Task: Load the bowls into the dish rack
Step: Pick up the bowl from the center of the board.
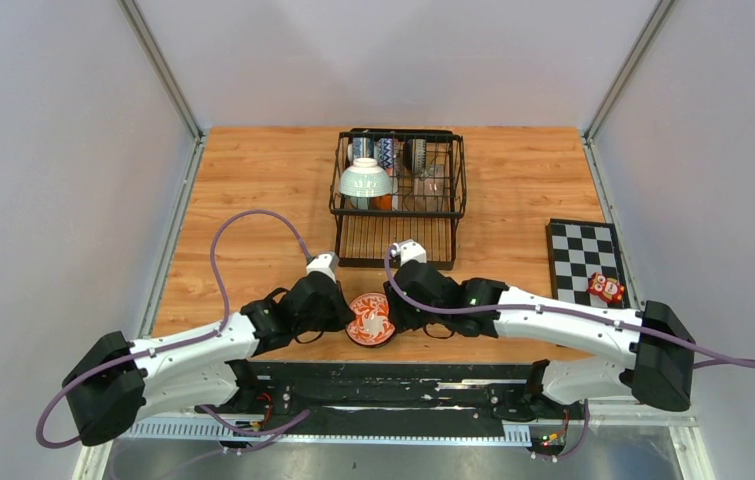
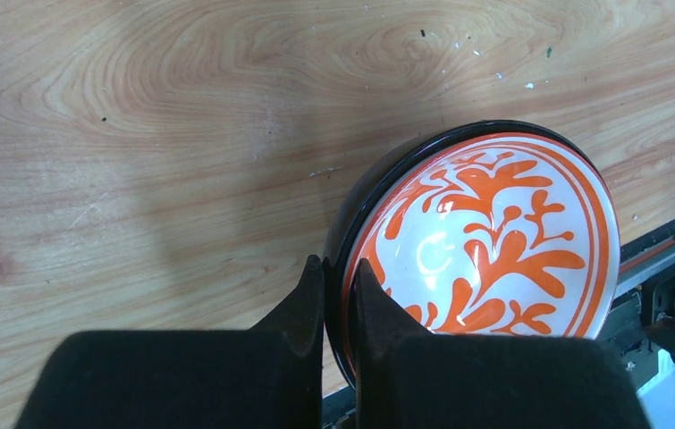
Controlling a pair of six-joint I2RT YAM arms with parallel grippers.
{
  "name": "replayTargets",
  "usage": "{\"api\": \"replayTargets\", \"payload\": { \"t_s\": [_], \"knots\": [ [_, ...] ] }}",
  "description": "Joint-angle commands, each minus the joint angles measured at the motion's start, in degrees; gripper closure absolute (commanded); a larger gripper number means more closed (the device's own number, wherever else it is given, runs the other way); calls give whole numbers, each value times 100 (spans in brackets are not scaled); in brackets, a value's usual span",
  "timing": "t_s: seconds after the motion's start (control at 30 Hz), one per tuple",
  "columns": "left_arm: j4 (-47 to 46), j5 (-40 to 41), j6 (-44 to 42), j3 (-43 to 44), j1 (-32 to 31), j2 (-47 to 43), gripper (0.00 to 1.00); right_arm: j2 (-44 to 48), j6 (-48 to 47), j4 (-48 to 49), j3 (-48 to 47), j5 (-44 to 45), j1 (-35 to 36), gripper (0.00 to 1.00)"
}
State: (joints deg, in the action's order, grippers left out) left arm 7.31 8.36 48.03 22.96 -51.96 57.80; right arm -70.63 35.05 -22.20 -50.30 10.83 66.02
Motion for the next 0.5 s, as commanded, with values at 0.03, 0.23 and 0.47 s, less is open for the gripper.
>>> {"api": "replayTargets", "payload": {
  "t_s": [0.03, 0.23, 0.47],
  "knots": [
    [-461, 3, 141, 24, -93, -199, 100, -200, 298, 118, -194, -156, 59, 53],
    [-428, 33, 159, -9, -112, -261, 100, -375, 348, 207, -258, -312, 57, 57],
    [-380, 87, 145, -7, -130, -333, 100, -448, 357, 210, -252, -266, 59, 58]
  ]
}}
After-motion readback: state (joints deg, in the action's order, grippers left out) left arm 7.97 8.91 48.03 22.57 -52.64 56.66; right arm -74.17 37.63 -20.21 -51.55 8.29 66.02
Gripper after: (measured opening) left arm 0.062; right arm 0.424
